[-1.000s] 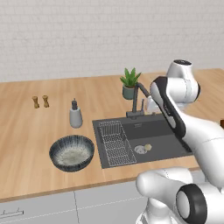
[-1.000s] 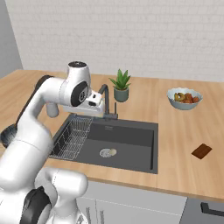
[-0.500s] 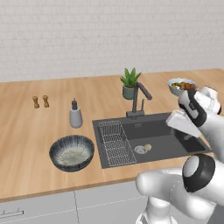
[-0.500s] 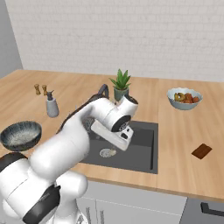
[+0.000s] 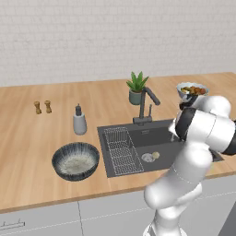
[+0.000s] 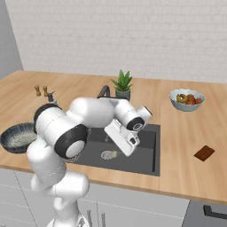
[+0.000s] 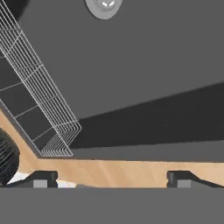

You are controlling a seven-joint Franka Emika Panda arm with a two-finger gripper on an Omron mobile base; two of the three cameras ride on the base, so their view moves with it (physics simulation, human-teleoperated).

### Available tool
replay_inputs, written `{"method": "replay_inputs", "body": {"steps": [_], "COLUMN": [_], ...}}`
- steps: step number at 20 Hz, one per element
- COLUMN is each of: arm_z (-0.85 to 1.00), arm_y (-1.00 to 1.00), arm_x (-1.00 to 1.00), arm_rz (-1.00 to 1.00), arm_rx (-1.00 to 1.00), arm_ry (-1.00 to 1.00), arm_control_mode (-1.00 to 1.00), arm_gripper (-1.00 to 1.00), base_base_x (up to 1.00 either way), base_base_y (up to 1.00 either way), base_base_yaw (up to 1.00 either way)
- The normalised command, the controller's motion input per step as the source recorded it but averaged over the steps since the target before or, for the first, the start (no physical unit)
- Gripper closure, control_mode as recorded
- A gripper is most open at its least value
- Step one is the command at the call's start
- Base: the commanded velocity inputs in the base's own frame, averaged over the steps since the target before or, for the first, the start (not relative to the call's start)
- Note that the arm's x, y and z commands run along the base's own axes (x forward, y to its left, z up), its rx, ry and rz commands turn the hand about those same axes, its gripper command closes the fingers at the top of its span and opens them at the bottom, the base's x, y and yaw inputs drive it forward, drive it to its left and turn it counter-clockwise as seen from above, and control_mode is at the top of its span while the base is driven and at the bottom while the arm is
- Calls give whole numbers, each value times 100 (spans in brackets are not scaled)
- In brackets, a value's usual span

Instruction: Pick the garlic from the sink and place it in the bowl. Then pick the bowl and place it in the microwave. Then close the microwave door and press the start button.

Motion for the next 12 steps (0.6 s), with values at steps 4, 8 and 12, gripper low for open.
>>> {"method": "replay_inputs", "body": {"steps": [4,8,12], "arm_z": [-85,-65,-49], "arm_y": [16,10,6], "arm_x": [56,48,54], "arm_rz": [-16,-16,-14], "arm_rx": [3,0,0], "arm_ry": [22,6,4], "arm_control_mode": [-100,-100,-100], "arm_gripper": [-100,-100,-100], "base_base_x": [0,0,0], "base_base_y": [0,0,0], "base_base_yaw": [0,0,0]}}
